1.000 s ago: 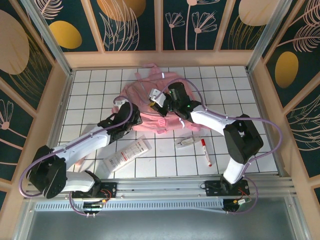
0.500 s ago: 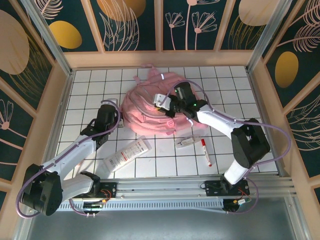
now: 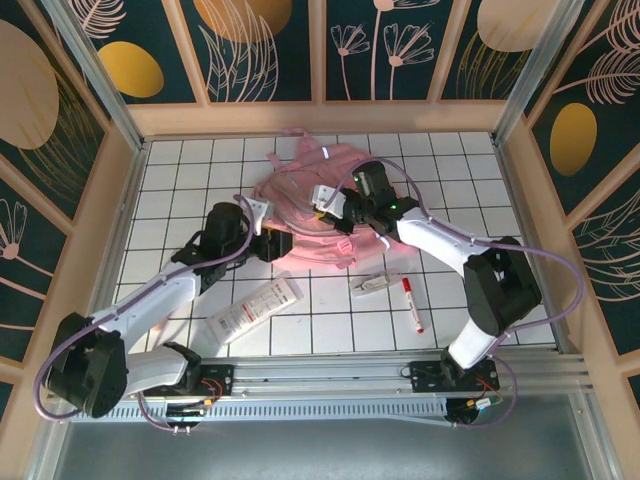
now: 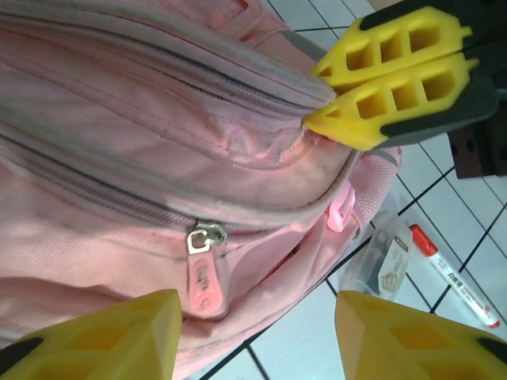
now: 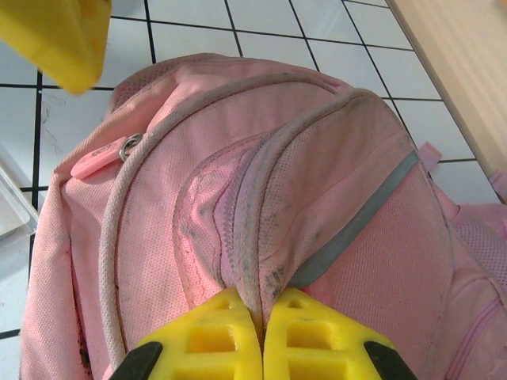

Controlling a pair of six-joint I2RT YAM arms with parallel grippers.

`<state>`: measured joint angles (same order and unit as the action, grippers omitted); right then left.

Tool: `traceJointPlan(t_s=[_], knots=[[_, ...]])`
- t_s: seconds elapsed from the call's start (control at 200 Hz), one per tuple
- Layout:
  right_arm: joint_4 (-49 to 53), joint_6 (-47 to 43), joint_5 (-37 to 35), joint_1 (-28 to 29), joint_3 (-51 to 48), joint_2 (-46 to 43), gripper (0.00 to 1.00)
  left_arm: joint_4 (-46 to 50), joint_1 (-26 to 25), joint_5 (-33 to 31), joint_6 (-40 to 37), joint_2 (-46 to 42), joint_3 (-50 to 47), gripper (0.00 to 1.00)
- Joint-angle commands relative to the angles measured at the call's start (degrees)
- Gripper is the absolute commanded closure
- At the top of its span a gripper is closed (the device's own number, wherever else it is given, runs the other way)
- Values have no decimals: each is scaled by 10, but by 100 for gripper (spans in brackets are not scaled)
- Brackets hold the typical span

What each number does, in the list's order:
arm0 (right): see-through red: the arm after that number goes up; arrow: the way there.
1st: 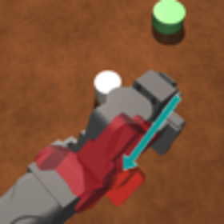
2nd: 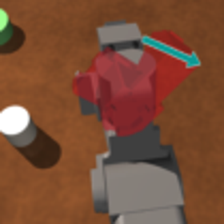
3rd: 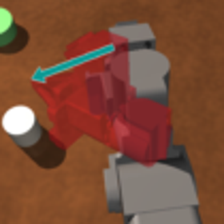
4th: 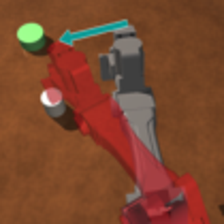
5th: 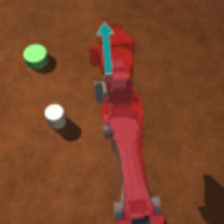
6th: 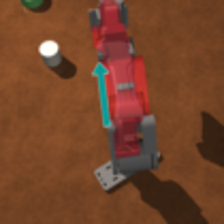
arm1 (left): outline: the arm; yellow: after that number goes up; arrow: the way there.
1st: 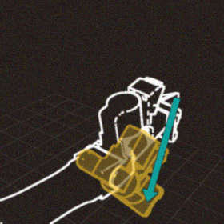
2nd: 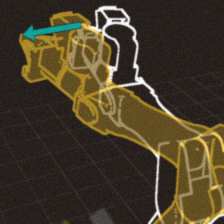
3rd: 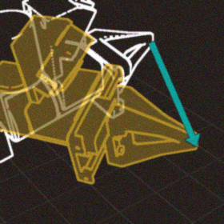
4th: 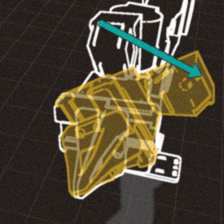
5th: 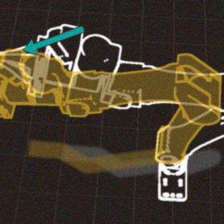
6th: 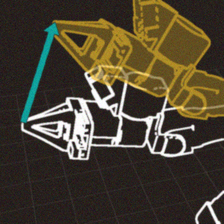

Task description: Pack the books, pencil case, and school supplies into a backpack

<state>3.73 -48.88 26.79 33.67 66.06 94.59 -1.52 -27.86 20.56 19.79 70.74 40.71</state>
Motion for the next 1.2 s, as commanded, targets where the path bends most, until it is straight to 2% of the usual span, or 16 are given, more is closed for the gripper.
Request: traceJointPlan(t_s=[0.0, 0.135, 0.24, 0.305, 0.33, 0.42, 0.475, 0.696, 0.896, 1.056, 1.191], knots=[[-30, 23, 25, -4, 35, -2, 100, 32, -4, -18, 27, 43, 29, 49], [-31, 30, 28, -4, 35, -6, 100, 49, -3, -55, 48, 83, 54, 55], [-33, 32, 29, -4, 31, -12, 100, 61, -4, -97, 60, 89, 60, 54], [-35, 31, 31, -4, 28, -15, 100, 57, -4, -97, 60, 88, 57, 55], [-37, 32, 31, -4, 26, -17, 100, 54, -4, -93, 57, 87, 55, 61], [-39, 31, 29, -4, 21, -19, 100, 52, -4, -92, 49, 83, 54, 94], [-38, 29, 27, -4, 18, -20, 100, 55, -3, -100, 41, 75, 56, 100], [-16, -32, -1, -1, -8, -23, 100, 63, 5, -88, -23, 12, 58, 100], [10, -102, -27, 2, -30, -24, 100, 35, 43, -24, -72, -44, 11, 100], [25, -130, 6, 2, -34, -31, 100, 41, 67, -38, -127, -32, -20, 100], [27, -134, 22, 2, -38, -39, 100, 26, 73, -9, -162, -7, -27, 100]])
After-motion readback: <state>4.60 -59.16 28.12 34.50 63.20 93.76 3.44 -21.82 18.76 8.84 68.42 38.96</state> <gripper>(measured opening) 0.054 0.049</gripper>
